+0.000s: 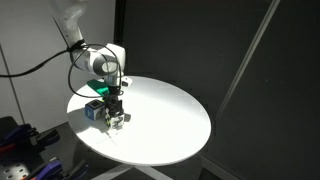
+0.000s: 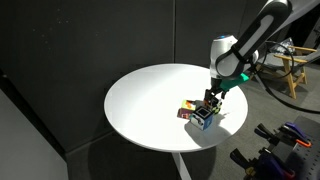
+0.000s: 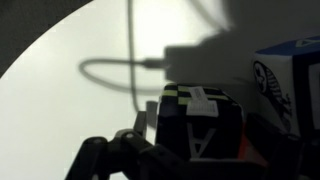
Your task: Move the black and white object to the right, then back to the left
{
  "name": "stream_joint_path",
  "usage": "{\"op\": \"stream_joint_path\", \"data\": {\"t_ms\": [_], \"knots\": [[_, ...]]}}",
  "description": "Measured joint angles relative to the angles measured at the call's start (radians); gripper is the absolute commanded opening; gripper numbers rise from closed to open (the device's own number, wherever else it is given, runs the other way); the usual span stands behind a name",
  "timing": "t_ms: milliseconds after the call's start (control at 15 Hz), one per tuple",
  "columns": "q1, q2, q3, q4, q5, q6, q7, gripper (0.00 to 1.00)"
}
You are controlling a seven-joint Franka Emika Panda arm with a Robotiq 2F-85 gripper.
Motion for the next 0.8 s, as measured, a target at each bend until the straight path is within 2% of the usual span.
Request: {"op": "stream_joint_path", "data": {"t_ms": [800], "knots": [[0.015,0.031,-0.017,0.025,0.0,0.0,0.0,1.0]]}}
